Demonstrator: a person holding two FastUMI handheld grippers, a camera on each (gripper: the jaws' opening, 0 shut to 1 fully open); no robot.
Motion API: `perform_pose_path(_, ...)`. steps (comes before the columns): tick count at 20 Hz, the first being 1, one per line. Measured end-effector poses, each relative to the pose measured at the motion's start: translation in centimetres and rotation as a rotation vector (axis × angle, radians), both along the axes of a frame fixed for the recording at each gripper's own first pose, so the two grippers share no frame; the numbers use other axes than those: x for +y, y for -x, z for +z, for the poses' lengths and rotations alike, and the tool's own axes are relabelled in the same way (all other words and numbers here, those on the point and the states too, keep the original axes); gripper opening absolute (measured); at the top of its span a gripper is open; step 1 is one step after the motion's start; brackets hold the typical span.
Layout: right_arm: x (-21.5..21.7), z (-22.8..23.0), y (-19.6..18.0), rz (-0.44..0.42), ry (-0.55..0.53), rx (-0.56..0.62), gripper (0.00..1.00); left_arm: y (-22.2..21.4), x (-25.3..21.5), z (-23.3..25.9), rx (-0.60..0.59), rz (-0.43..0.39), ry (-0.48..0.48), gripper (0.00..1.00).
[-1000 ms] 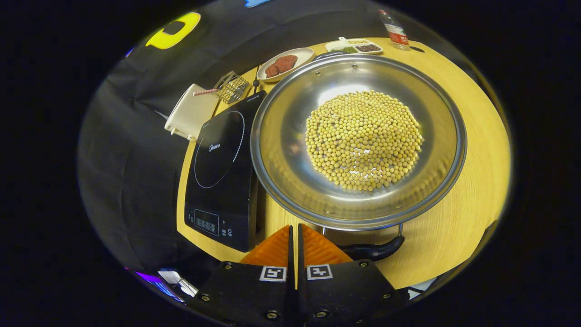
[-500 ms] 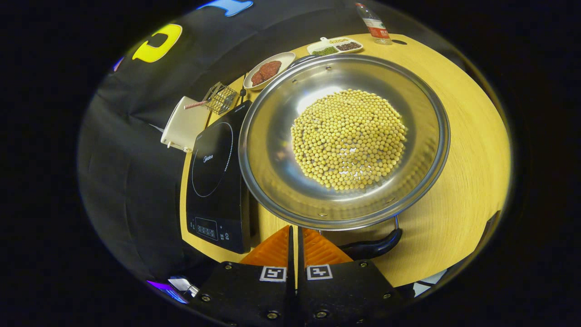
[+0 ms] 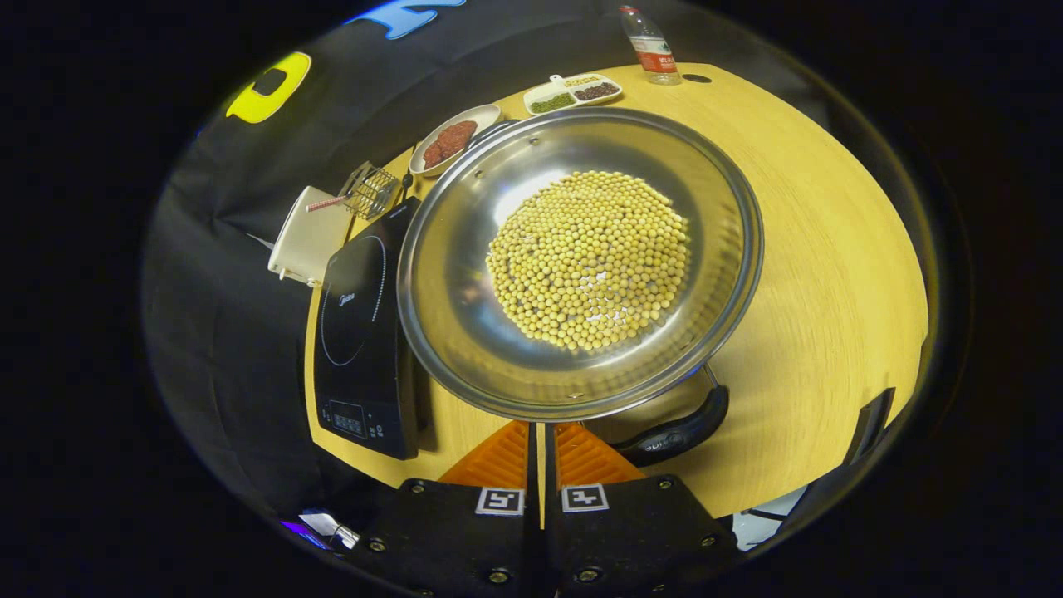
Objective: First push the handle of the pot to place it horizontally, then grasp the pot with both hands and set it on the induction cooktop.
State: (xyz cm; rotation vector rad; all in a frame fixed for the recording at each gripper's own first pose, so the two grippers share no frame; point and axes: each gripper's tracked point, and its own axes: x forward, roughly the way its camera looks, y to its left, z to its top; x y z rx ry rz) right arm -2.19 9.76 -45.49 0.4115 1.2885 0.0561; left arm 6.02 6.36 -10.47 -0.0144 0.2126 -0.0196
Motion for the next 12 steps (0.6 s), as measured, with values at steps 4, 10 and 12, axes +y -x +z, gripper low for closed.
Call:
perform_pose_path(4,-3.0,-0.3,0.1,-0.021,0.06,0.025,0.02,0.1,-1.2,0.6,-0.026,-0.023,0.005,0.95)
perform_pose_path(10,-7.0,-0.6,-0.1,-0.041,0.143,0.059,0.02,-0.3,-2.3,1.4,-0.053,-0.048,0.003,0.99)
perform_pose_path(12,-8.3,-0.7,-0.2,-0.043,0.172,0.066,0.03,-0.4,-2.5,1.4,-0.058,-0.051,0.003,0.99)
